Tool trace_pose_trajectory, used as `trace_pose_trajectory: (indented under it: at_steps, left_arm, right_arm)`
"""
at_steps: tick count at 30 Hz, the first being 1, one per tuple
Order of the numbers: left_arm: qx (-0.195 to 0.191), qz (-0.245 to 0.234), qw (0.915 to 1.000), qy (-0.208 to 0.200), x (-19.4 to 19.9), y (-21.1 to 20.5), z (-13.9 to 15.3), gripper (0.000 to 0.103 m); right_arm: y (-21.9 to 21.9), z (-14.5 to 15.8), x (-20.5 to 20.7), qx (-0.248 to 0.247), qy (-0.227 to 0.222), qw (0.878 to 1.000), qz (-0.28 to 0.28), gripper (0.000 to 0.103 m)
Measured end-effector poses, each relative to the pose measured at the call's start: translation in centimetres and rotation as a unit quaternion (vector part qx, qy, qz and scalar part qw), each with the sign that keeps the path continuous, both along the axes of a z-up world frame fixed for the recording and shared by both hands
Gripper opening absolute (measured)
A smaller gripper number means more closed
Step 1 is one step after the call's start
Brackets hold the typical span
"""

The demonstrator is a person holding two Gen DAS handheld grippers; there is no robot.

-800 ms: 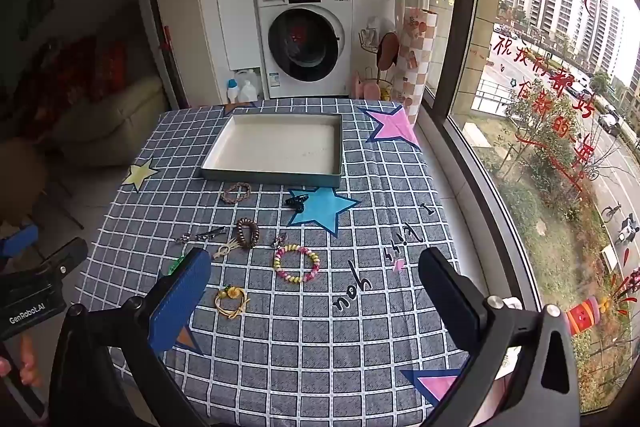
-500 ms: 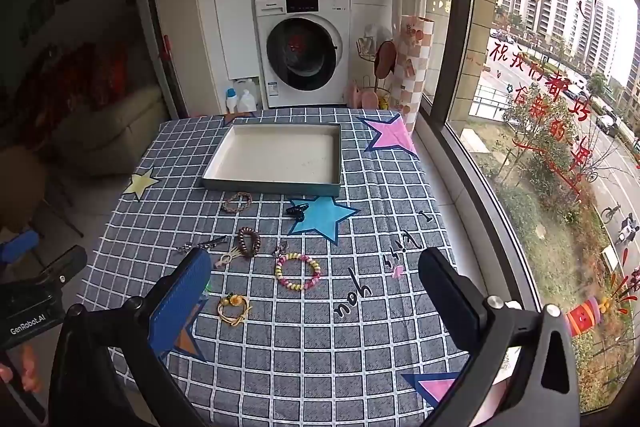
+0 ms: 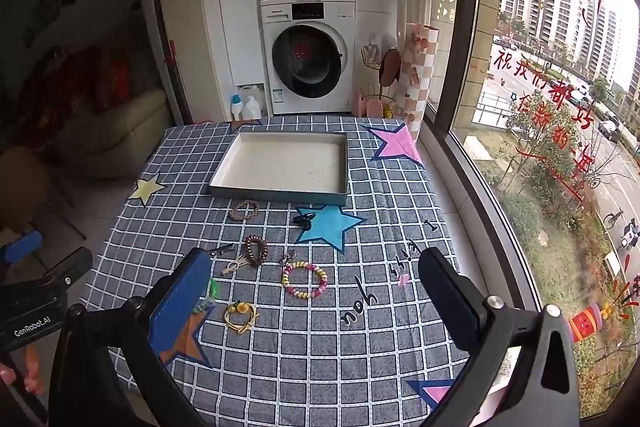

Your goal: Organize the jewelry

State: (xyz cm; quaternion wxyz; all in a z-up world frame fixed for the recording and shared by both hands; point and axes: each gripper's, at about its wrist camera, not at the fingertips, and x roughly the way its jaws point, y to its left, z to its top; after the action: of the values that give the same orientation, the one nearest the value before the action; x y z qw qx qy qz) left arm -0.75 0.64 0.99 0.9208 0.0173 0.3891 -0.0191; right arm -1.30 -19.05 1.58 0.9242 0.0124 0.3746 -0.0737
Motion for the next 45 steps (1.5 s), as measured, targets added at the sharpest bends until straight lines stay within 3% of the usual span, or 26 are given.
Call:
trace_pose_trajectory:
  at_steps: [45]
  left_arm:
    - [0.005,0.001,1.0000,-0.002,0.29,-0.17,0.39,0.103]
  right_arm:
    - [0.01,-0.23,0.41,0.008,0.000,1.000,-0.004,0.103]
